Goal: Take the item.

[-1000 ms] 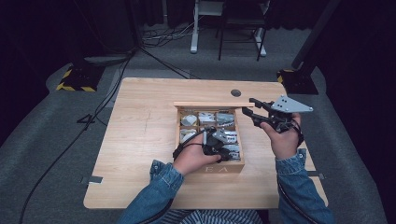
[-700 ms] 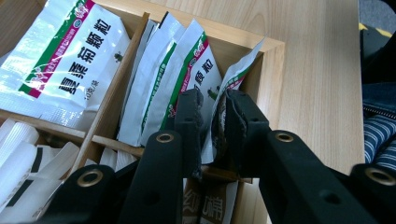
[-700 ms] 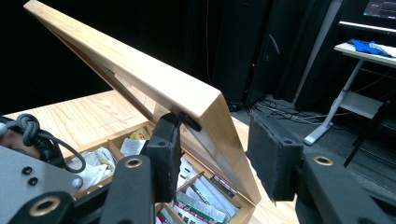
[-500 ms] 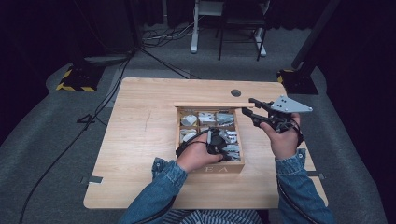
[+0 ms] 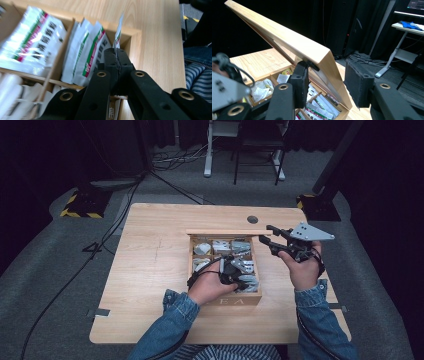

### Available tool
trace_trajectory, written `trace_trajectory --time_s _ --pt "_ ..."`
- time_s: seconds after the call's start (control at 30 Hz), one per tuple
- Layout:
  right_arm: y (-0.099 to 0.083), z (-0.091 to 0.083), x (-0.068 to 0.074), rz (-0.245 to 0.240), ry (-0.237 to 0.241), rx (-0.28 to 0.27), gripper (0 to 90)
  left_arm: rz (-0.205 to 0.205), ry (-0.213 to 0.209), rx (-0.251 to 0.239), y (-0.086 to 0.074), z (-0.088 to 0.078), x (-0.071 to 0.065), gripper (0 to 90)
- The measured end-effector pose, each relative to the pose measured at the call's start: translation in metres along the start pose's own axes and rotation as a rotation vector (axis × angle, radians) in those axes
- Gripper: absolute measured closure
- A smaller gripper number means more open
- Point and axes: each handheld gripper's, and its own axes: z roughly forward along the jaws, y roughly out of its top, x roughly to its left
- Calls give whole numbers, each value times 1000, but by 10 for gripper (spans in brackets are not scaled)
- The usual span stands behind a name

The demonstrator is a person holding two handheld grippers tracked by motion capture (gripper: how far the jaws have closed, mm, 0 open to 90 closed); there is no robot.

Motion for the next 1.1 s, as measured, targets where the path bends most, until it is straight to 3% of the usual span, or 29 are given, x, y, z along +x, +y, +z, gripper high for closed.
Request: trace_trajectory --time_s 0.3,0.53,1.1 --pt "0 0 0 0 0 1 549 41 39 -110 8 -19 -8 898" --pt "0 0 0 0 0 1 546 40 33 -197 9 -30 -8 898" --pt "1 0 -1 -2 -1 2 546 55 41 -287 4 -58 -12 896"
